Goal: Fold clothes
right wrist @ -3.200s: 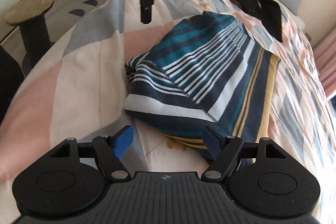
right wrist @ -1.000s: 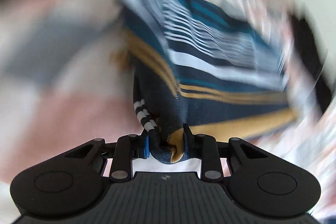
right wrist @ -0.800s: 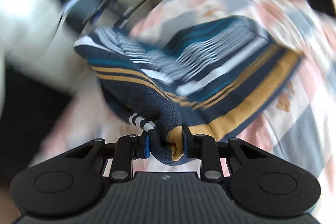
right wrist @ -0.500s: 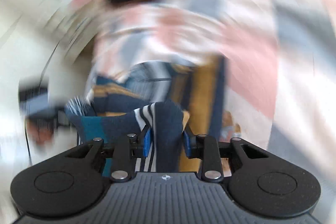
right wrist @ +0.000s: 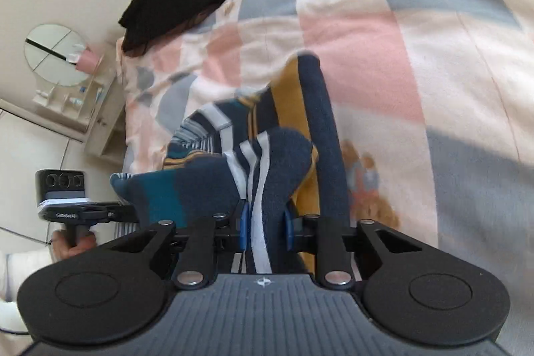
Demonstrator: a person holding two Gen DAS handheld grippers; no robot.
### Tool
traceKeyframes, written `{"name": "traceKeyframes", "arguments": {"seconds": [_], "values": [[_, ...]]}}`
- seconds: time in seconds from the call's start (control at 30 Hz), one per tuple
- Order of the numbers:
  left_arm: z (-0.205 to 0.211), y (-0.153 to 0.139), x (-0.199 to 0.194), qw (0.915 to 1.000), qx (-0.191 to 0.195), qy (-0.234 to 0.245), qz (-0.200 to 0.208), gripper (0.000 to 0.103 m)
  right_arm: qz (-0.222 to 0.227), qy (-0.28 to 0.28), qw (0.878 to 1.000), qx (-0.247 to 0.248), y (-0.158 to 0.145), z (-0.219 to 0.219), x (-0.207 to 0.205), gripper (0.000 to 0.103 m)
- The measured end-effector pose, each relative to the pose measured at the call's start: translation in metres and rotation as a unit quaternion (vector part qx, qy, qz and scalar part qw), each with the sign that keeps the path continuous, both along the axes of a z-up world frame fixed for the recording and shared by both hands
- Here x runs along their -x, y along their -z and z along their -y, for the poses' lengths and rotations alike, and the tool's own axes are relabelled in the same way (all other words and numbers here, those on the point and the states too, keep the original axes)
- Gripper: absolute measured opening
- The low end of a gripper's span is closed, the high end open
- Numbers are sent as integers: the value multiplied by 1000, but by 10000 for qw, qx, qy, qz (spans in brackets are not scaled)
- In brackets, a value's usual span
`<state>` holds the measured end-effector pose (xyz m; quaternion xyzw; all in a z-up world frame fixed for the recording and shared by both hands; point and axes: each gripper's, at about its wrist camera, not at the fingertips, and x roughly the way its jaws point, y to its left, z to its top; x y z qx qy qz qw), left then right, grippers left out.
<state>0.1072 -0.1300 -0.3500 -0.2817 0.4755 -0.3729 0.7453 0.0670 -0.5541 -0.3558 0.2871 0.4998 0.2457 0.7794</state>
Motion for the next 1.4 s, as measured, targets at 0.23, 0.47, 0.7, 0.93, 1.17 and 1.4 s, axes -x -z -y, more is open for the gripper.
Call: {"name": "traceKeyframes", "arguments": {"seconds": [0.23,0.47,0.7,0.93,1.17,1.4], "values": [[4,42,-40,9975,-502,-352,-360,15,303,799,9963,-11,-9,6,-41,15],[-3,18,-39,9964,-752,-212,329,20,-275,1076,9931,384,28,-4,-63,18],[6,8,-59,9944,-856,200,582,23,-288,1023,9918,709,26,-8,-65,54],[-1,27,-62,9933,-1040,-267,417,13,255,832,9927,833,14,-19,-69,23],[0,59,-77,9917,-1040,-720,-209,15,-443,1694,9844,167,57,5,-68,15],[2,50,-76,9914,-1087,-675,-277,15,642,938,9510,2875,-10,-58,-74,49]]}}
